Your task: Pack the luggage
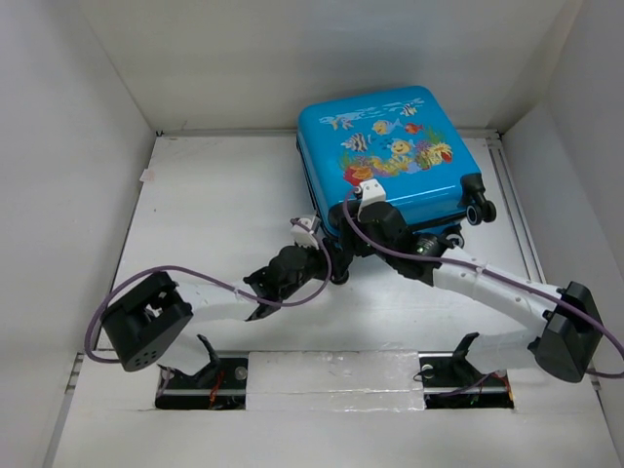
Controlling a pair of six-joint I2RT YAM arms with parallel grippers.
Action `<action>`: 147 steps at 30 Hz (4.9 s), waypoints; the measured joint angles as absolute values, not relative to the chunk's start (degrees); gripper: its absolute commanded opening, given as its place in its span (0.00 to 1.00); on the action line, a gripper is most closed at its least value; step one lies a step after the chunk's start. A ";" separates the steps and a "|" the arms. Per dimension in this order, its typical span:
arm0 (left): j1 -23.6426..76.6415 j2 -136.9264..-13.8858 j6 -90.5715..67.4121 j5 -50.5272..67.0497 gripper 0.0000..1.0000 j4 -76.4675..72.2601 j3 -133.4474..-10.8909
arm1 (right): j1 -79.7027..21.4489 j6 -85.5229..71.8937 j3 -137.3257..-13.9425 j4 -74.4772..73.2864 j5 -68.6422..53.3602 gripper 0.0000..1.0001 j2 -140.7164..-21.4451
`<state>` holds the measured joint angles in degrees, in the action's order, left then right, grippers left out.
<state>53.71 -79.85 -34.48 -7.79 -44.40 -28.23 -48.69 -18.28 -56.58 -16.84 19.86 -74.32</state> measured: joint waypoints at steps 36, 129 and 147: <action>59.86 -92.27 -26.61 -32.58 0.26 -54.04 -33.69 | -47.48 -15.11 -55.13 -13.93 12.19 0.00 -72.49; 59.66 -97.78 -11.62 -34.98 0.20 -73.63 -29.04 | -52.88 -18.00 -56.38 -12.84 23.99 0.00 -76.38; 60.82 -94.65 -6.76 -32.95 0.00 -71.11 -27.94 | -53.15 -20.75 -51.22 -8.69 21.78 0.00 -72.38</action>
